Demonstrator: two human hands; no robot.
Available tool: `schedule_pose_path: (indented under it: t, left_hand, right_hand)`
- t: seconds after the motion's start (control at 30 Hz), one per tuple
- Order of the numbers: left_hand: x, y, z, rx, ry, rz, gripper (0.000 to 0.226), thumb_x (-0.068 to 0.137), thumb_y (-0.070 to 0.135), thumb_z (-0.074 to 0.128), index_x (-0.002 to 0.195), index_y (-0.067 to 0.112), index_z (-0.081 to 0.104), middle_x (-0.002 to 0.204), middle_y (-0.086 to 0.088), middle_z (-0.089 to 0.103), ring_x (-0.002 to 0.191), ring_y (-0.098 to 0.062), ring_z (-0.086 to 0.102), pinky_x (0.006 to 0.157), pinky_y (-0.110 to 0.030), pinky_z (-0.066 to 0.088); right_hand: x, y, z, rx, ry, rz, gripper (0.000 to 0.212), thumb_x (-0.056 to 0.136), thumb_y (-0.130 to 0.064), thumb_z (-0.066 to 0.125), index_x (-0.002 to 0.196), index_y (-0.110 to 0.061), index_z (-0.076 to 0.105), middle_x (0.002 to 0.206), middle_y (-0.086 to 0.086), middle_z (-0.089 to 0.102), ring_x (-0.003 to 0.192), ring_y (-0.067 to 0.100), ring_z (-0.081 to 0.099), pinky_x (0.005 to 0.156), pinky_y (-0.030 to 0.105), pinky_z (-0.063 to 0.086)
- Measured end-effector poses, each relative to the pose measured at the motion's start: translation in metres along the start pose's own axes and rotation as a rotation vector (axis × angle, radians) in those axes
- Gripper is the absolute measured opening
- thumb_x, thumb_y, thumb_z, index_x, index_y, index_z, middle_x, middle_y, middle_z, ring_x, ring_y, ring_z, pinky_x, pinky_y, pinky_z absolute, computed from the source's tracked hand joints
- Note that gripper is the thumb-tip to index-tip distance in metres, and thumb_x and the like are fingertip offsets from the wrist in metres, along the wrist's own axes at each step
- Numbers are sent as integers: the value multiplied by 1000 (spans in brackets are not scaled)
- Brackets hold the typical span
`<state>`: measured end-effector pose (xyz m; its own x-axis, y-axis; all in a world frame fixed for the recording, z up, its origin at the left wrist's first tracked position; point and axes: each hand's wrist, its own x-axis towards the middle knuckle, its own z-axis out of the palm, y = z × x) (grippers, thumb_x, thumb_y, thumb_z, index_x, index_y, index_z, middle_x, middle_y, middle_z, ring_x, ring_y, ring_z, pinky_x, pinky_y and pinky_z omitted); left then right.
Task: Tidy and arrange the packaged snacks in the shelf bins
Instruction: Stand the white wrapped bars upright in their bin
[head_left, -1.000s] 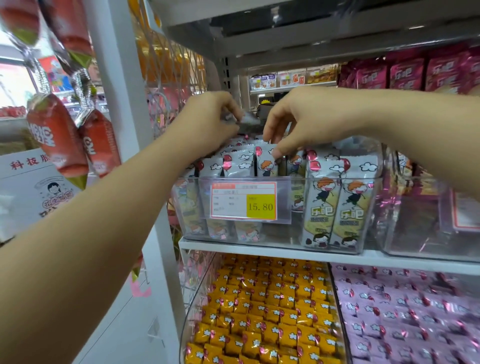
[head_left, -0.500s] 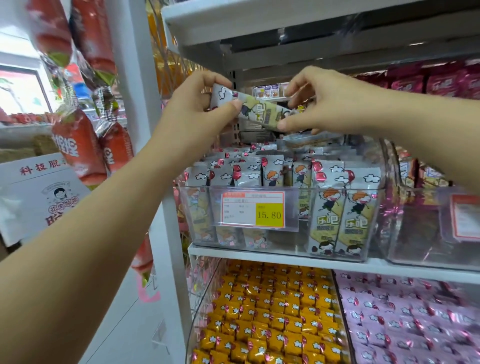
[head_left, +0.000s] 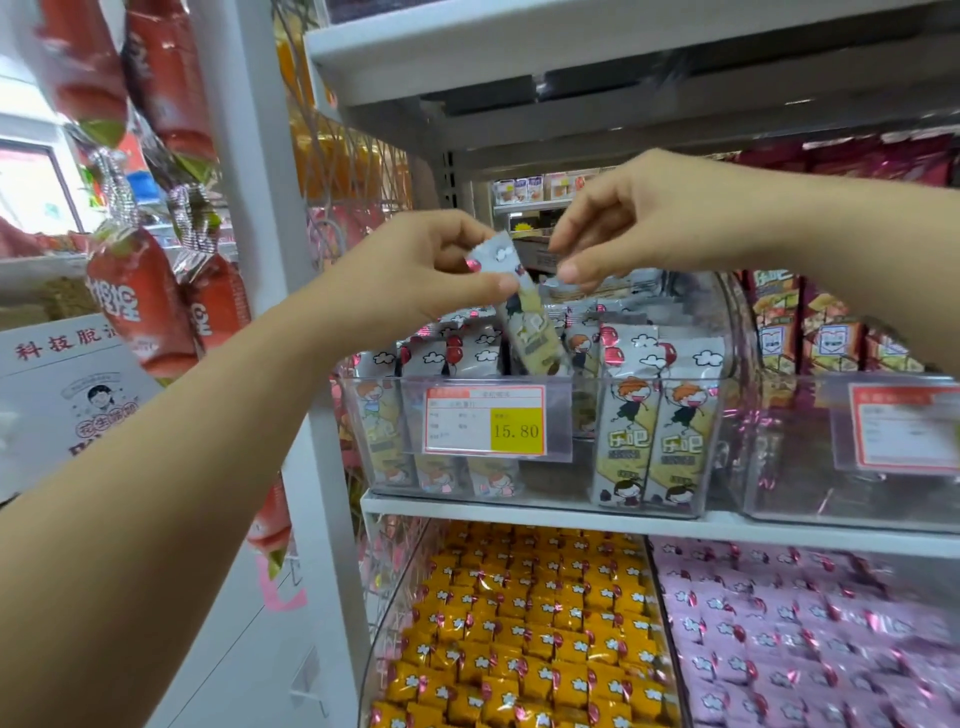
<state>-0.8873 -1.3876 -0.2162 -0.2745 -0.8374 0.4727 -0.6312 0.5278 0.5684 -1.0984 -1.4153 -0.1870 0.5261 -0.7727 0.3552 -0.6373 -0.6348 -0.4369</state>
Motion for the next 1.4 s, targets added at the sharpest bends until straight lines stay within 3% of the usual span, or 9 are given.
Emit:
schedule_pose_path:
  t: [0.07,0.27,0.47,0.63,0.73,0.87,1.0,1.2,1.4]
  left_hand:
    - [3,-1,0,65,-82,-29,24,79,31,70,100,22,65,89,6,74,81,-11,69,77,-26,52]
    - [9,-4,7,294,-258,-69,22,77,38,72,95,29,65,85,9,68,75,-11,61,72,-22,46]
    - [12,-4,6,289,-295,-76,25,72,46,71,91,29,71,82,9,70,66,-4,58,64,-14,45]
    - [11,-11,8,266,-276,-28,23,72,47,69,87,29,72,93,-5,71,89,-25,62,85,-37,49]
    - [11,-14,8,247,-267,-21,13,78,40,70,84,29,71,95,-13,69,82,-30,59,82,-39,49]
    - [12,-16,7,213,-258,-31,11,79,38,70,80,27,71,91,-14,69,72,-27,57,66,-26,46]
    - [14,-17,7,190,-251,-53,10,81,33,71,82,23,71,70,-2,61,51,-4,46,51,-11,39]
    - [12,-18,7,173,-248,-37,10,83,31,69,83,20,71,59,4,56,44,-1,42,46,-8,35]
    - [13,-16,7,182,-227,-31,11,85,29,67,83,19,70,49,16,55,41,2,43,44,-6,33]
  right_hand:
    - [4,8,-4,-94,104,13,22,79,-26,74,100,-21,68,88,-7,72,78,3,68,75,13,49]
    - [20,29,-9,-417,239,34,28,84,-24,70,111,-18,66,109,1,66,92,13,56,81,24,39]
    - [39,35,-7,-549,45,74,58,86,-34,66,138,-19,46,142,6,46,124,26,48,98,32,38]
    - [54,39,0,-555,-58,57,71,87,-45,61,147,-23,31,152,2,34,134,23,38,105,31,31]
    - [64,42,4,-527,-112,93,77,87,-54,55,150,-25,22,154,2,29,137,23,34,106,28,28]
    - [73,46,5,-548,-78,134,68,92,-51,50,148,-21,27,148,6,39,131,25,40,98,25,31]
    - [79,47,4,-562,-31,131,53,91,-49,54,136,-24,44,132,6,53,113,24,51,89,28,38]
    - [79,48,6,-417,-32,165,42,90,-34,60,129,-27,47,90,1,64,68,14,56,62,27,45]
    - [59,36,-3,-265,224,68,33,87,-36,55,118,-23,56,91,0,63,66,11,53,55,24,41]
